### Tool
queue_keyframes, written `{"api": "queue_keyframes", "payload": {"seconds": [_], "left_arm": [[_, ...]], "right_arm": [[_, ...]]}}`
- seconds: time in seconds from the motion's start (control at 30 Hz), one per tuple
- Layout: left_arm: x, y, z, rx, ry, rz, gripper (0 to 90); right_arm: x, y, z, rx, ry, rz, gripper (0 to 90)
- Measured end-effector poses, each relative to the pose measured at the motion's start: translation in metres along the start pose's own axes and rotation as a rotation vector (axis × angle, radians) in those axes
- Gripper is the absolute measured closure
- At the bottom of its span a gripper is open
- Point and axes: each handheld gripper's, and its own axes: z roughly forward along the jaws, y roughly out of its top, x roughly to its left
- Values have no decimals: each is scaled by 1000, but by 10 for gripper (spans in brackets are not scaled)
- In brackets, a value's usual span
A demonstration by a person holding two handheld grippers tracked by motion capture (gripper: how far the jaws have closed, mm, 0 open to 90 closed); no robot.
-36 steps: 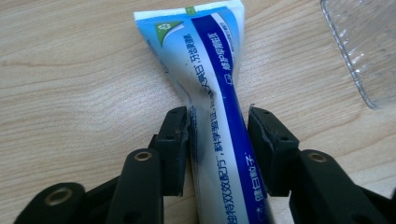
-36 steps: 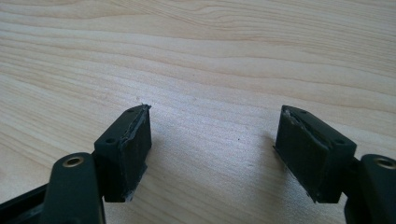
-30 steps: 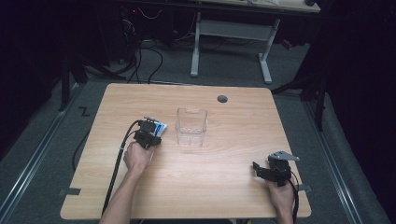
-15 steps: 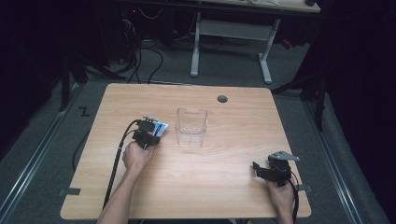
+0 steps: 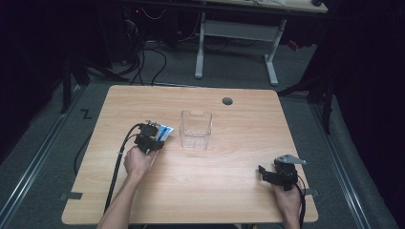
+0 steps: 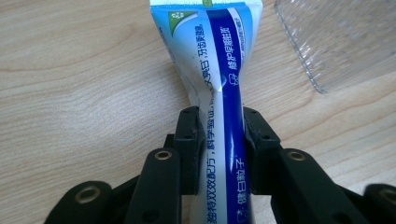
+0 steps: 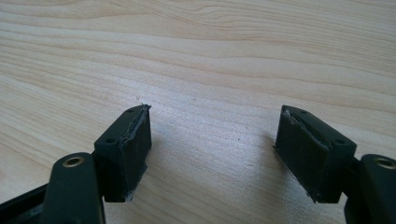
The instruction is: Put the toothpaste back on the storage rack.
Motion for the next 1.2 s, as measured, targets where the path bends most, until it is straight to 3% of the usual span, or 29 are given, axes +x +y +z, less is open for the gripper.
{"api": "queue_keyframes", "payload": {"seconds": [0.77, 1.2], "left_arm": [[0, 3, -45, -135, -27, 15, 709], [1, 4, -59, -155, -33, 10, 707]], "right_arm": [[0, 0, 0, 0, 0, -1, 265], [0, 0, 0, 1, -1, 1, 265]]}}
